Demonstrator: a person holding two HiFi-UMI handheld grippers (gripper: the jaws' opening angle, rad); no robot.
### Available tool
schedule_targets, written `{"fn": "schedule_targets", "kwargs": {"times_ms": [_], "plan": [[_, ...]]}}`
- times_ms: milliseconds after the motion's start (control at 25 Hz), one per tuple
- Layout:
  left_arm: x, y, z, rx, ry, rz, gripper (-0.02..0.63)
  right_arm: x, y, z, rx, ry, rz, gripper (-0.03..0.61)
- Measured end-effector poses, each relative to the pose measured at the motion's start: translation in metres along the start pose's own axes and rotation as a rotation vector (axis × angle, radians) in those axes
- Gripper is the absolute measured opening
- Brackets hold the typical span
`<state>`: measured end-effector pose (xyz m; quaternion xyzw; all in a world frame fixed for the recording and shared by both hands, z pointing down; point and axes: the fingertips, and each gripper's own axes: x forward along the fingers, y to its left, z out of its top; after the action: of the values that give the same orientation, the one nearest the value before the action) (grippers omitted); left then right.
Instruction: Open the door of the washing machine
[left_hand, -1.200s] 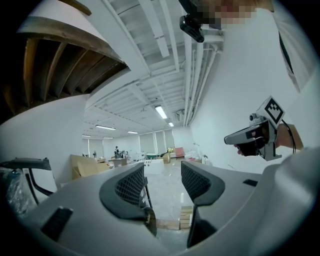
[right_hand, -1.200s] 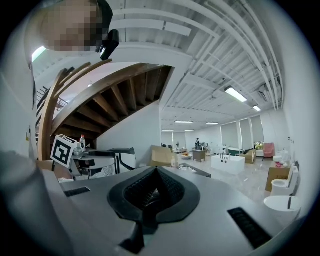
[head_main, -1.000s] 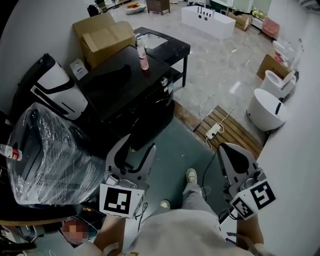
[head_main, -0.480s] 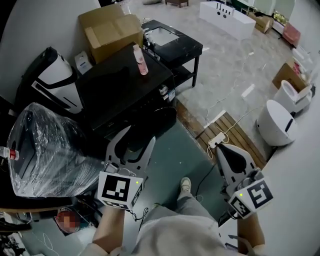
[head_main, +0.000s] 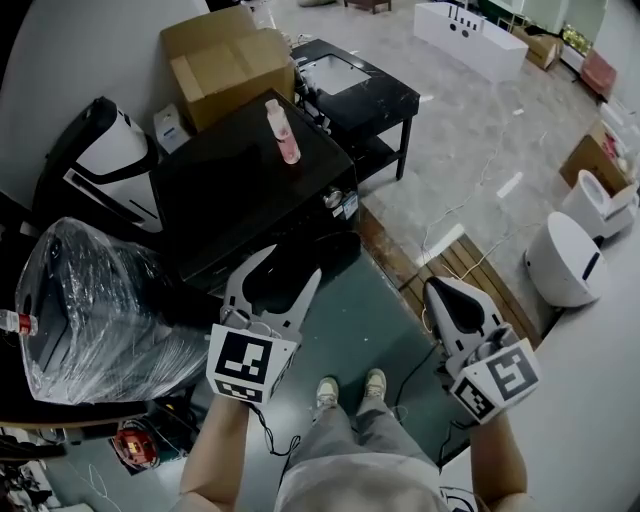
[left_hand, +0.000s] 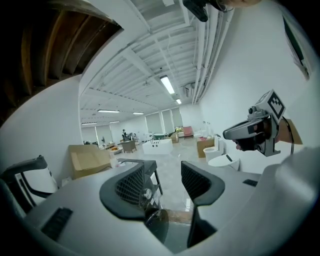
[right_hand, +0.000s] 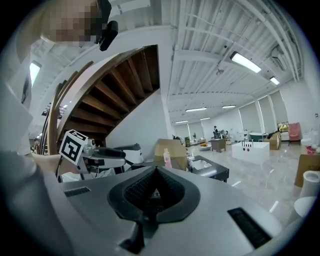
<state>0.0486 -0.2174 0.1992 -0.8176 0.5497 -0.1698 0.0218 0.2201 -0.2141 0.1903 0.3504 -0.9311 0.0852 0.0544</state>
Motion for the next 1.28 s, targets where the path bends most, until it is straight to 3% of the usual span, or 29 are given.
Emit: {"fn": "schedule_targets", "kwargs": {"times_ms": [200,560,920,1040,1160,1280], "plan": [[0.046,0.008,-0.038,0.028,0.023,-0.049,0.242,0.041,-0.012,-0.032,0.015,0.037,0.001,0.028],[0.133,0.022,-0.148,0.078,0.152,-0.092,0.241,0.115,-0.045,-0.098,0.047,0.065,-0.016,0.028],[0.208,0.021,-0.259,0.061,0.327,-0.170,0.238,0.160,-0.081,-0.173,0.109,0.130,-0.040,0.027],[0.232,0.026,-0.291,0.042,0.361,-0.154,0.238,0.171,-0.092,-0.198,0.133,0.151,-0.047,0.028],[0.254,0.033,-0.316,0.085,0.379,-0.122,0.236,0.183,-0.100,-0.218,0.149,0.163,-0.041,0.028],[0.274,0.029,-0.343,0.152,0.425,-0.140,0.220,0.193,-0.108,-0.237,0.170,0.172,-0.044,0.028]]}}
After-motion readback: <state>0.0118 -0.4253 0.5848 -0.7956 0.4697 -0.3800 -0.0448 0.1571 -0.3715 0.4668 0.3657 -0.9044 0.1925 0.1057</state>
